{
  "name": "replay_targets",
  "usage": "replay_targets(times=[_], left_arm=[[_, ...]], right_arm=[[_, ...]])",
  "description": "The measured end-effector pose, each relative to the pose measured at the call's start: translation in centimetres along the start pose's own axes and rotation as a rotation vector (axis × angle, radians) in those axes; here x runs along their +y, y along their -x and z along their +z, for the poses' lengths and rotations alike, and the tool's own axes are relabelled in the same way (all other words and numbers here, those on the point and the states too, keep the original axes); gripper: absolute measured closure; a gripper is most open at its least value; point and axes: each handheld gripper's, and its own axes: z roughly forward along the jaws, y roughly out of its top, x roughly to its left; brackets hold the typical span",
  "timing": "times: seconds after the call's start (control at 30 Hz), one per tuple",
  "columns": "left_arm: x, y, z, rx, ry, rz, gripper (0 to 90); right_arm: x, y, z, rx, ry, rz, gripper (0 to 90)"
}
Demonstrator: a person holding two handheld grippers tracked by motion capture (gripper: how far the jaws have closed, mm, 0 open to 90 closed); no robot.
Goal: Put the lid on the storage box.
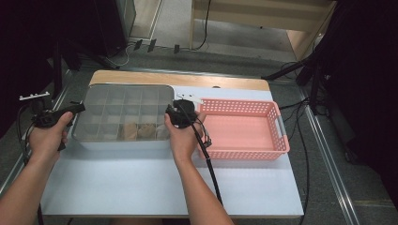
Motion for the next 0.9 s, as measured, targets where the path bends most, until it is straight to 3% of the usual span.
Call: replay_targets(times=[0.07,0.13,0.23,0.4,0.63,0.8,0.9], left_arm=[[-0.1,0.1,-0.1,0.001,-0.005,0.011,63.1],[-0.2,0.1,-0.1,0.001,-0.008,0.013,62.9],[-0.2,0.1,-0.2,0.002,-0.007,0.008,63.6],[-0.3,0.2,-0.2,0.011,-0.003,0.016,63.6],[-0.4,0.3,0.0,0.017,0.012,0.022,63.0],[-0.4,0.3,0.2,0.021,0.023,-0.009,63.8],[-0.4,0.2,0.2,0.016,0.021,-0.011,63.8]], right_arm=[[0.0,0.8,0.1,-0.025,-0.015,0.010,58.0],[0.0,1.5,0.5,0.033,-0.061,0.057,55.6],[0.1,1.3,0.6,0.072,-0.095,0.077,60.4],[0.1,1.3,0.3,0.078,-0.114,0.114,64.2],[-0.1,1.3,0.0,0.083,-0.110,0.112,64.2],[-0.1,1.1,0.0,0.047,-0.075,0.088,71.0],[0.0,1.4,0.1,0.062,-0.078,0.097,71.2]])
